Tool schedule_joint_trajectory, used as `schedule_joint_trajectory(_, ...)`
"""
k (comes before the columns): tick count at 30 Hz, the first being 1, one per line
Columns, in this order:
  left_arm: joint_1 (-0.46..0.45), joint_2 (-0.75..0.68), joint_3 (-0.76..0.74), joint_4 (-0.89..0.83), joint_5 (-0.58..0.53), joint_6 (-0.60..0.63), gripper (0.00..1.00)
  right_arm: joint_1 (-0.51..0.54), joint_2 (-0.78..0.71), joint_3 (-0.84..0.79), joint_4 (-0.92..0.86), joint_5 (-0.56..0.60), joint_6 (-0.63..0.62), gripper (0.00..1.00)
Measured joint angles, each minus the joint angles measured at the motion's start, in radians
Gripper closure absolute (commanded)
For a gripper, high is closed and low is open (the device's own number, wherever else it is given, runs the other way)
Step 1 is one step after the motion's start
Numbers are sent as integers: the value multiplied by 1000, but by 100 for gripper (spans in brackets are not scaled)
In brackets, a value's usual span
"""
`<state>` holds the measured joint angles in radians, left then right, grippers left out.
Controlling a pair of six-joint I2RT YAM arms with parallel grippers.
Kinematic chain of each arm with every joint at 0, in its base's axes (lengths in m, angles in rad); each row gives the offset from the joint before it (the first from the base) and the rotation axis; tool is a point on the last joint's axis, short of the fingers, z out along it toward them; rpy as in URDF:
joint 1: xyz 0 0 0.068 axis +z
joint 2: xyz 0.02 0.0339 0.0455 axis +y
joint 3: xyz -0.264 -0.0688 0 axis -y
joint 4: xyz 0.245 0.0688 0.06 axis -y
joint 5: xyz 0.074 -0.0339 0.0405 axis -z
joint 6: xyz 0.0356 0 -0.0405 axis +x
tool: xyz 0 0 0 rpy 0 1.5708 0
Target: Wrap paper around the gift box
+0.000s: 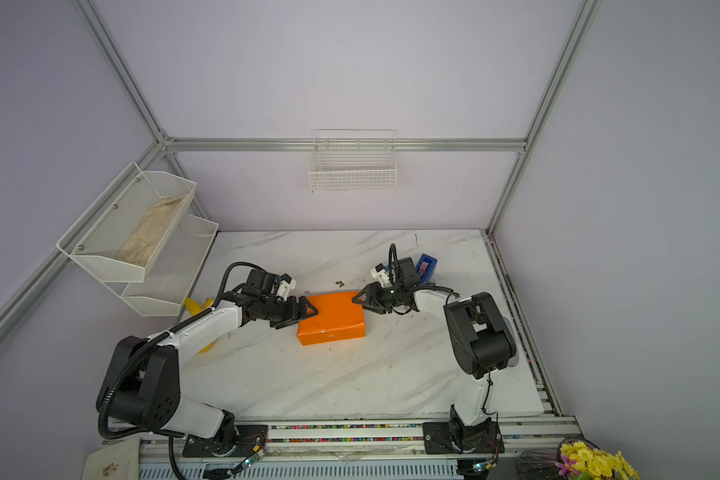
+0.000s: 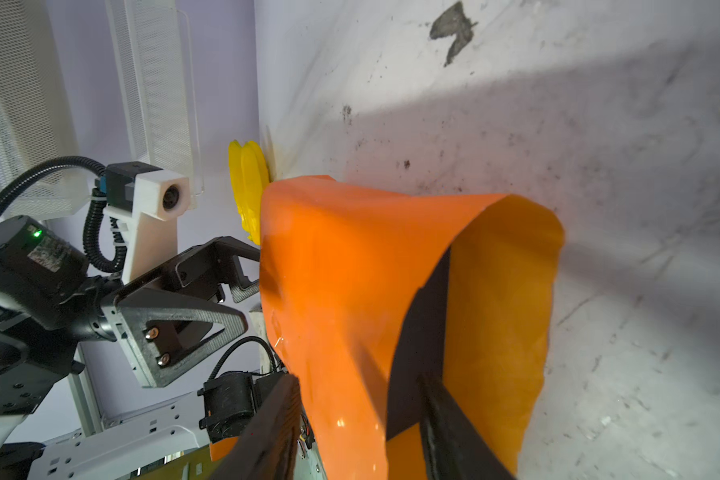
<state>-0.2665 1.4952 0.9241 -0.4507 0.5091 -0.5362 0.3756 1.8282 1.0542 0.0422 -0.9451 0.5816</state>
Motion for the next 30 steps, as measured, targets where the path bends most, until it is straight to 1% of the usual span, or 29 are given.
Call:
schedule_joint_trajectory(4, 4, 24, 11, -1, 7, 8, 33, 0, 0, -19, 53, -22, 35, 58)
schedule_joint_trajectory(9, 5, 39, 11, -10, 6, 5, 48, 3, 0, -39, 74, -31, 58, 68)
schedule_joint_trajectory(12, 4, 39, 11, -11, 3, 6, 53, 6, 0, -46, 77, -32, 61, 75)
schedule_joint_trajectory(14, 5, 39, 11, -13, -3, 6, 61, 7, 0, -51, 78, -32, 63, 78)
schedule_joint_trajectory(17, 5, 39, 11, -16, -11, 5, 61, 10, 0, -55, 81, -31, 68, 83)
schedule_joint_trajectory(18, 5, 39, 11, -17, -13, 6, 60, 12, 1, -55, 80, -31, 69, 85)
schedule_joint_trajectory(20, 5, 39, 11, -21, -19, 6, 53, 16, 1, -55, 81, -29, 68, 87)
schedule_joint_trajectory(22, 5, 39, 11, -31, -35, 6, 54, 18, 1, -55, 80, -27, 68, 88)
schedule_joint_trajectory(25, 5, 34, 12, -46, -60, 9, 57, 18, 2, -55, 80, -26, 66, 89)
schedule_joint_trajectory(30, 10, 31, 32, -60, -78, 25, 68, 18, 4, -55, 76, -20, 61, 91)
